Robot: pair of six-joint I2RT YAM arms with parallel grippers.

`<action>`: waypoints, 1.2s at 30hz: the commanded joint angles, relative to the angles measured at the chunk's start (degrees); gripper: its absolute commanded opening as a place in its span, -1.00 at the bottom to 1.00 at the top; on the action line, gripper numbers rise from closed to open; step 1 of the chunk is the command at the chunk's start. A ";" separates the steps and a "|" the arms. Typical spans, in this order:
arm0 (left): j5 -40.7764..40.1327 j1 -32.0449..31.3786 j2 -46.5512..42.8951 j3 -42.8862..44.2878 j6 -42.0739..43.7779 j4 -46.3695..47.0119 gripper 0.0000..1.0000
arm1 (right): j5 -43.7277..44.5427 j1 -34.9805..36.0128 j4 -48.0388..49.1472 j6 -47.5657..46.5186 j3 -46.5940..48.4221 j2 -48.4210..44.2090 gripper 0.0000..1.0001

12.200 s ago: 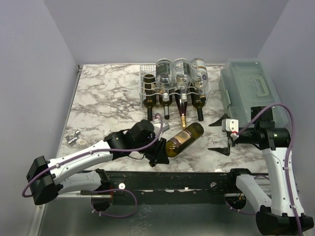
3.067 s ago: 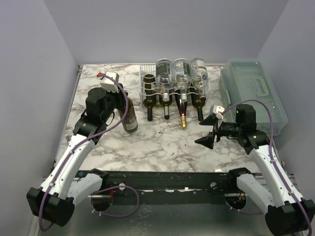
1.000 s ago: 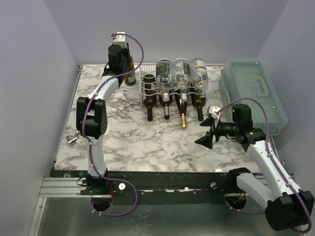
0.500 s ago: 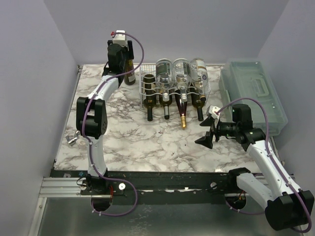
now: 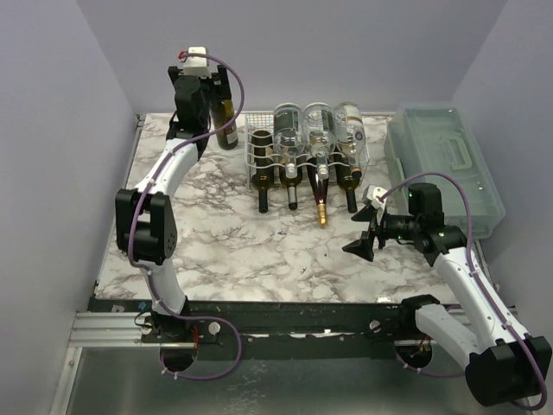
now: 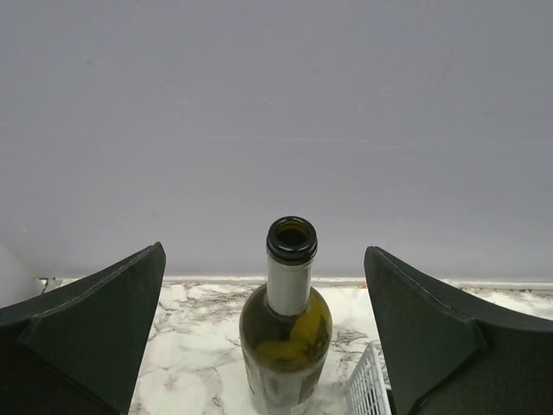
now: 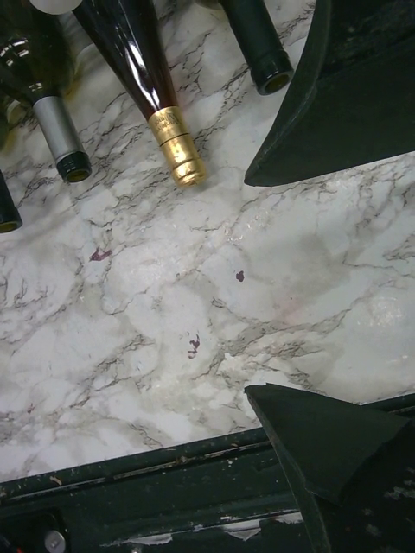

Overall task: Take the wine bottle off the wine rack
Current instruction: Place the wine bottle at the center of the board.

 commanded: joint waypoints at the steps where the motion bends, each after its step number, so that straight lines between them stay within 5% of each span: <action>1: -1.42 0.24 -9.97 -6.74 -4.45 -1.85 0.97 | 1.06 -0.27 -0.10 0.00 -0.50 -1.24 0.99; 9: 11.49 2.13 -23.90 -16.92 -17.32 -14.54 0.97 | 1.15 -0.27 0.66 0.27 -1.11 -2.60 0.99; 17: 27.16 3.94 -30.26 -17.88 -26.06 -32.88 0.97 | 1.60 -0.28 1.73 0.90 -1.72 -4.34 0.99; 23: 29.40 3.94 -36.76 -23.70 -26.11 -39.72 0.97 | 2.00 -0.29 3.22 2.69 -1.99 -4.32 0.99; 36: 25.48 3.86 -62.69 -48.40 -16.20 -34.86 0.97 | 3.56 -0.27 0.54 5.45 6.71 1.50 0.99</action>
